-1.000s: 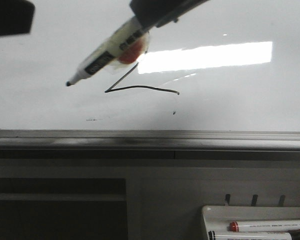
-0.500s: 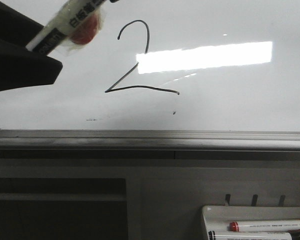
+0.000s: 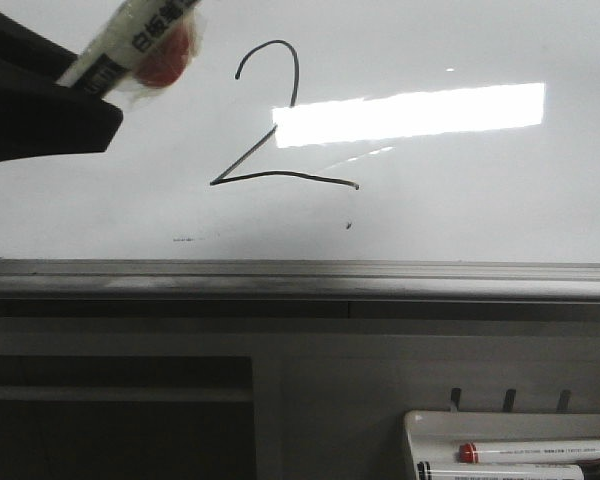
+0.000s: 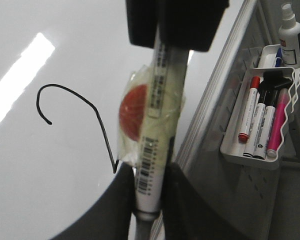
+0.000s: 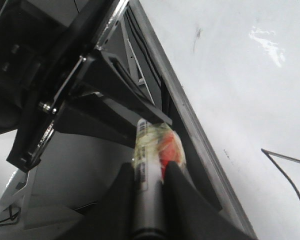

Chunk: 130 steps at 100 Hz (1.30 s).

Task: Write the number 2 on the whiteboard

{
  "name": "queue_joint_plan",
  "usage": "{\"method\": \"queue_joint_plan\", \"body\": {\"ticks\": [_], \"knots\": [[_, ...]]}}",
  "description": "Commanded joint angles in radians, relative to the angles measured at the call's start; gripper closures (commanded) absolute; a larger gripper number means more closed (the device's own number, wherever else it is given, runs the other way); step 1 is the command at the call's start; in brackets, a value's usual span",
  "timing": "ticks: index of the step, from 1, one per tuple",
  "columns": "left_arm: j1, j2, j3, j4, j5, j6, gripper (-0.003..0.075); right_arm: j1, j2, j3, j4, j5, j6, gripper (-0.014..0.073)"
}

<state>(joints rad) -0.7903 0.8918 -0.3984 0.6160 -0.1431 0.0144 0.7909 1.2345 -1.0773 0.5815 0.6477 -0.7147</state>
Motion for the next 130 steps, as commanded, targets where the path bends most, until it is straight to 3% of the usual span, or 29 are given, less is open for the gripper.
{"method": "queue_joint_plan", "body": {"ticks": [1, 9, 14, 20, 42, 66, 130], "knots": [[-0.007, -0.003, -0.038, -0.028, -0.075, -0.014, 0.0741, 0.000, -0.019, -0.035, 0.023, -0.050, 0.002, 0.0540], [-0.007, -0.003, -0.038, -0.061, -0.075, -0.027, 0.0741, -0.004, -0.019, -0.035, 0.023, -0.074, 0.002, 0.0284], [-0.007, -0.003, -0.038, -0.131, -0.082, -0.027, 0.0741, -0.008, -0.019, -0.035, 0.023, -0.112, 0.002, 0.0075], [-0.007, 0.000, -0.038, -0.238, -0.098, -0.027, 0.0741, -0.017, -0.021, -0.035, 0.018, -0.185, 0.002, -0.0072], [0.011, 0.073, -0.038, -0.827, -0.113, -0.027, 0.0741, -0.114, -0.056, -0.035, 0.005, -0.330, 0.002, 0.0013], [0.051, 0.187, -0.038, -1.146, -0.179, -0.029, 0.0741, -0.171, -0.095, -0.035, 0.005, -0.294, 0.002, 0.0028], [0.051, 0.298, -0.040, -1.165, -0.238, -0.070, 0.0741, -0.171, -0.098, -0.035, 0.005, -0.264, 0.002, 0.0028]]}}
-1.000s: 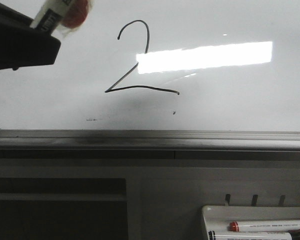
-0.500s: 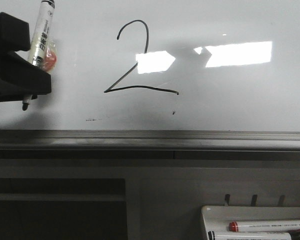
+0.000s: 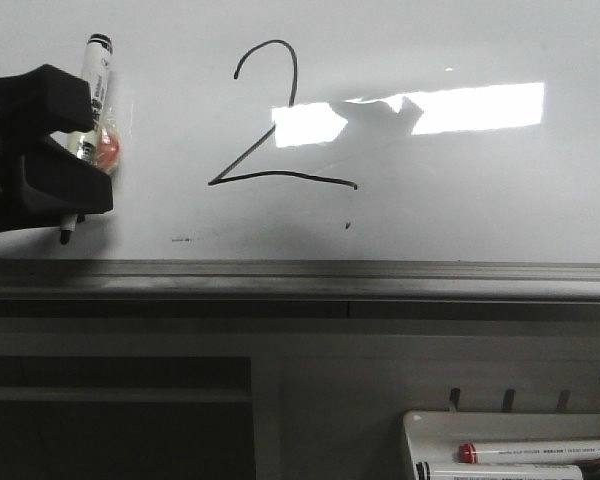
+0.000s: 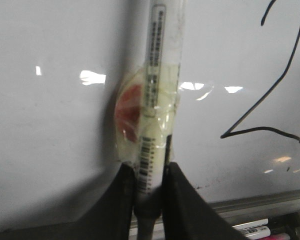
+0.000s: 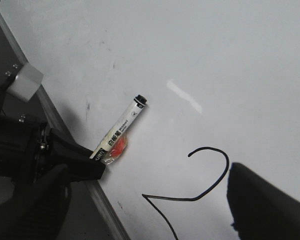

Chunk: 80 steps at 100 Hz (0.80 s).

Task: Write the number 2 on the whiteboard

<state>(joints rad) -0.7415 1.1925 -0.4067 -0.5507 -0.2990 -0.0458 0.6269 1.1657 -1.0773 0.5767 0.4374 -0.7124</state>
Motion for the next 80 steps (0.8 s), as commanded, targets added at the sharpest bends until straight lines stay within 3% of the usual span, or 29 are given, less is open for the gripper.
{"method": "queue_joint_plan", "body": {"ticks": [1, 50, 56, 68, 80], "knots": [[0.002, -0.002, -0.032, 0.002, -0.086, -0.010, 0.0741, -0.007, -0.029, -0.035, 0.010, -0.054, 0.000, 0.0028], [0.002, 0.007, -0.032, 0.013, -0.135, -0.010, 0.0724, -0.007, -0.029, -0.035, 0.010, -0.054, 0.000, 0.0028], [0.002, 0.007, -0.032, 0.013, -0.146, -0.010, 0.0657, -0.007, -0.029, -0.035, 0.010, -0.054, 0.000, 0.0028], [0.002, 0.007, -0.032, 0.016, -0.176, -0.010, 0.0448, -0.007, -0.029, -0.035, 0.010, -0.054, 0.000, 0.0028], [0.002, 0.007, -0.032, 0.016, -0.178, -0.010, 0.0375, -0.007, -0.029, -0.035, 0.010, -0.054, 0.000, 0.0028]]}}
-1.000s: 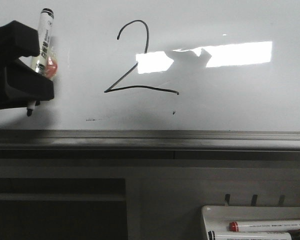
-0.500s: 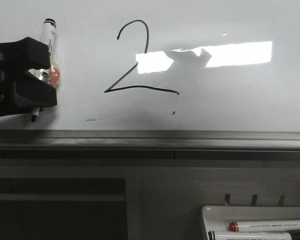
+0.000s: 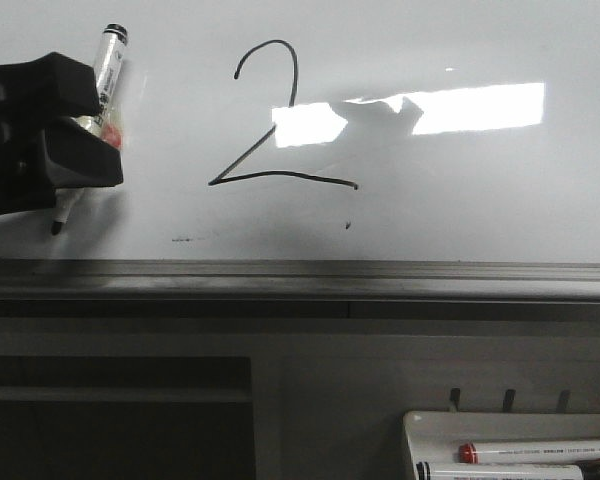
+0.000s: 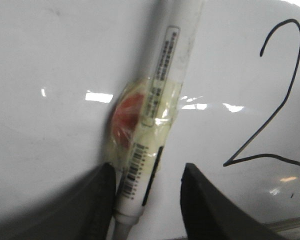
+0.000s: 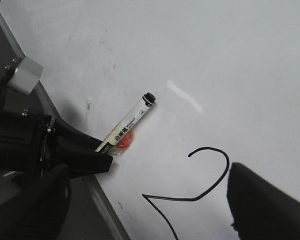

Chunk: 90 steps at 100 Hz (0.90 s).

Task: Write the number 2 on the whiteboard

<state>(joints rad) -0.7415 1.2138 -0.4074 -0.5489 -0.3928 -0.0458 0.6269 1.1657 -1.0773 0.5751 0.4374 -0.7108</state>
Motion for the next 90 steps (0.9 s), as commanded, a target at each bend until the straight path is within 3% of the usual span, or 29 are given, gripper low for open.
{"method": "queue_joint_plan", "body": {"ticks": [1, 26, 90], "knots": [[0.002, -0.015, -0.031, 0.016, -0.084, -0.010, 0.0374, -0.007, -0.029, -0.035, 0.011, -0.054, -0.002, 0.0028], [0.002, -0.038, -0.031, 0.098, -0.075, -0.010, 0.0374, -0.009, -0.040, -0.035, 0.011, -0.056, -0.002, 0.0028], [0.005, -0.073, 0.000, 0.081, -0.049, 0.014, 0.0374, -0.017, -0.058, -0.035, 0.004, -0.041, -0.002, 0.0028]]}}
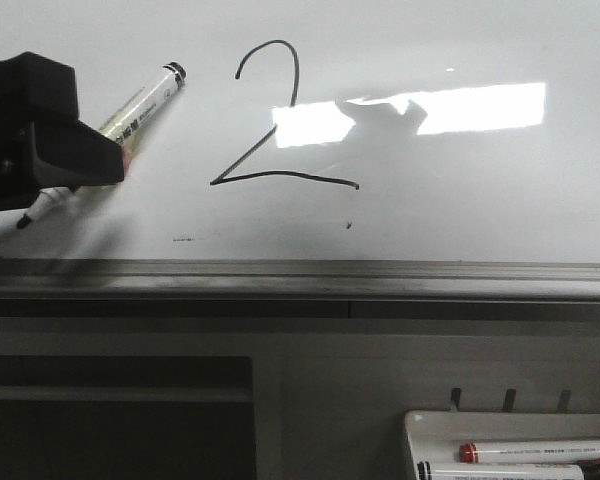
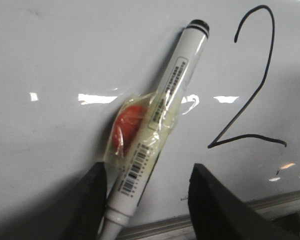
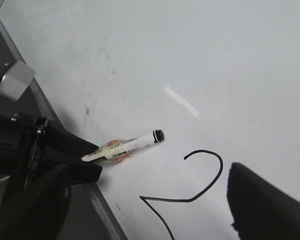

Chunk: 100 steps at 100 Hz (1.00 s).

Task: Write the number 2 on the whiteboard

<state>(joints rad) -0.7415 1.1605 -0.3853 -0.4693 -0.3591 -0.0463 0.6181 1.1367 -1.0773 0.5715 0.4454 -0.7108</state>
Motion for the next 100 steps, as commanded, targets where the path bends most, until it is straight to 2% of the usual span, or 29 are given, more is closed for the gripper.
{"method": "queue_joint_plan", "body": {"ticks": [1, 13, 26, 31, 51, 67, 74, 81, 82, 83, 88, 92, 96, 100], "knots": [[0.008, -0.020, -0.022, 0.001, -0.085, 0.018, 0.0373, -0.009, -0.029, -0.035, 0.007, -0.049, -0.002, 0.0028], [0.048, -0.020, -0.022, 0.001, -0.094, 0.046, 0.0325, -0.009, -0.029, -0.035, 0.007, -0.045, -0.002, 0.0028], [0.087, -0.020, -0.022, 0.018, -0.088, 0.046, 0.0176, -0.009, -0.029, -0.035, 0.007, -0.043, -0.002, 0.0028], [0.091, -0.020, -0.022, 0.018, -0.084, 0.046, 0.0143, -0.009, -0.029, -0.035, 0.007, -0.043, -0.002, 0.0028], [0.089, -0.047, -0.022, 0.073, -0.088, 0.046, 0.0140, -0.009, -0.029, -0.035, 0.007, -0.043, -0.002, 0.0028], [0.089, -0.145, -0.022, 0.108, -0.064, 0.046, 0.0152, -0.009, -0.029, -0.035, 0.006, -0.025, -0.002, 0.0034], [0.089, -0.209, -0.022, 0.126, -0.033, 0.046, 0.0184, -0.009, -0.045, -0.022, 0.001, -0.027, -0.002, 0.0116], [0.089, -0.284, -0.022, 0.147, -0.013, 0.046, 0.0278, -0.009, -0.074, 0.005, -0.004, -0.035, -0.002, 0.0299], [0.089, -0.301, -0.022, 0.152, -0.012, 0.046, 0.0325, -0.010, -0.078, 0.013, -0.004, -0.038, -0.002, 0.0344], [0.089, -0.310, -0.022, 0.156, -0.010, 0.046, 0.0325, -0.010, -0.082, 0.016, -0.004, -0.040, -0.002, 0.0366], [0.089, -0.370, -0.022, 0.187, -0.007, 0.046, 0.0463, -0.010, -0.121, 0.046, -0.004, -0.060, -0.002, 0.0529], [0.089, -0.431, -0.022, 0.223, -0.006, 0.046, 0.0622, -0.010, -0.150, 0.078, -0.004, -0.085, -0.002, 0.0659], [0.089, -0.472, -0.022, 0.256, -0.006, 0.046, 0.0730, -0.010, -0.187, 0.112, -0.004, -0.112, -0.002, 0.0665], [0.089, -0.522, -0.022, 0.310, 0.006, 0.046, 0.0738, -0.010, -0.229, 0.148, -0.004, -0.136, -0.002, 0.0663]]}}
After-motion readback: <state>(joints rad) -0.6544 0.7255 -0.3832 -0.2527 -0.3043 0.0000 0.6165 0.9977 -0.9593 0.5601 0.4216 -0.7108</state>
